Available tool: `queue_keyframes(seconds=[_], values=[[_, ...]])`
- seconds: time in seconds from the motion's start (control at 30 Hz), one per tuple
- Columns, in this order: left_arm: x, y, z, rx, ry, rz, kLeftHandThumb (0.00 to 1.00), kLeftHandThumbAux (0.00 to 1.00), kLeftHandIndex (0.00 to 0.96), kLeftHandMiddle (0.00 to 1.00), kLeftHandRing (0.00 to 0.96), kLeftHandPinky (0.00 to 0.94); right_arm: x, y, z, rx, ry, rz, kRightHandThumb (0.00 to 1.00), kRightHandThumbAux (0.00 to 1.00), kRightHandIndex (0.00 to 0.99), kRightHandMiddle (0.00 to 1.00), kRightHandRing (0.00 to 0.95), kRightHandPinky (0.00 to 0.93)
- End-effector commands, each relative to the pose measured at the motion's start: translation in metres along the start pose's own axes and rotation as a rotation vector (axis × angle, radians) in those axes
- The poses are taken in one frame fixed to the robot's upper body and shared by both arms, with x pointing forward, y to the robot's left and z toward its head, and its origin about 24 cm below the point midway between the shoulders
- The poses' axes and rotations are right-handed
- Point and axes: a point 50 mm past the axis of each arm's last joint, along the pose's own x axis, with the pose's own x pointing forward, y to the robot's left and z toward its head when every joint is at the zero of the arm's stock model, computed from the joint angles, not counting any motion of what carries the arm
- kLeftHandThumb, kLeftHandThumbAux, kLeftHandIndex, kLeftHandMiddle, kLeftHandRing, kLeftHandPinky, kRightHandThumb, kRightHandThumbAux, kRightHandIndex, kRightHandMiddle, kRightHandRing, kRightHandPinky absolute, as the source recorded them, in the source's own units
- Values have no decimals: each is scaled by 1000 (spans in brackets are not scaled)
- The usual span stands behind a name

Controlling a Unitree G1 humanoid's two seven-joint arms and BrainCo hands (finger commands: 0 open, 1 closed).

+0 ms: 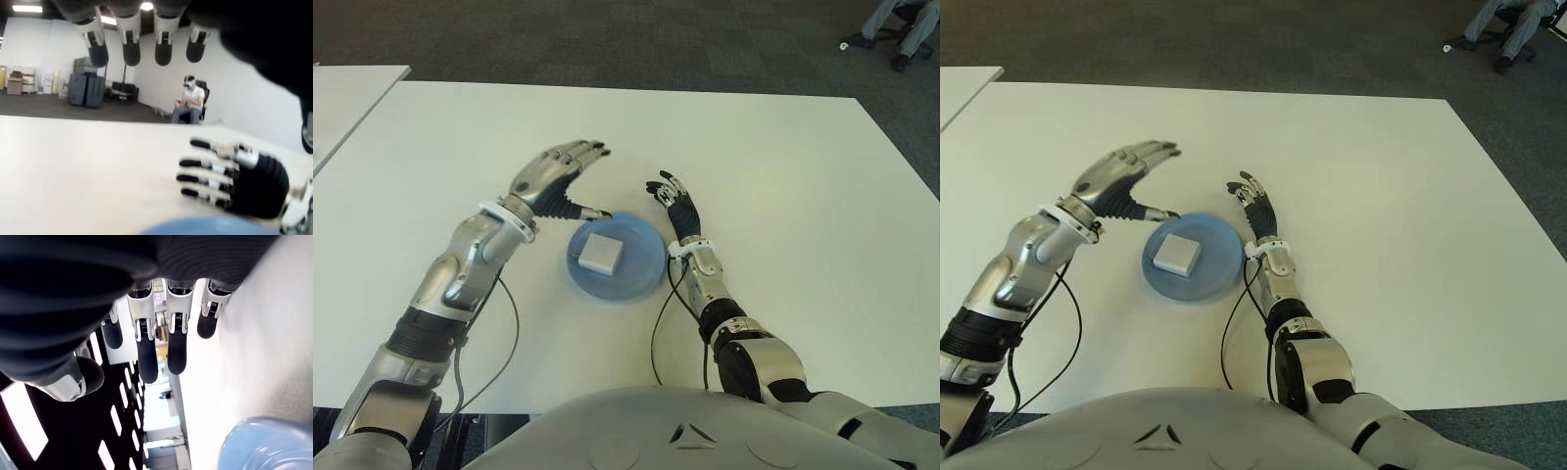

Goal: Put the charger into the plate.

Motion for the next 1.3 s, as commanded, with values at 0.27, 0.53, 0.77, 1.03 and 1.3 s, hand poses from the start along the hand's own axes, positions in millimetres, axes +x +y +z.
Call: queue_keyframes(seconds=[0.27,0.53,0.77,1.03,1.3], values=[[-14,17,-50,-721,150,316,64,656,26,52,39,40,-7,20,-20,83,114,3,0,494,134,325,273,197],[-17,4,-59,-893,172,384,22,712,9,11,3,2,-8,17,-21,85,110,3,0,508,135,328,274,193],[-26,-21,-59,-1034,183,419,2,726,0,1,0,0,-9,16,-21,87,110,2,0,515,135,340,280,180],[-43,-52,-71,-1084,248,404,0,718,0,0,0,0,-9,14,-21,85,103,-4,0,516,144,356,292,167],[-58,-83,-79,-1145,334,373,0,707,0,0,0,0,-10,14,-20,82,91,-6,0,514,154,362,294,156]])
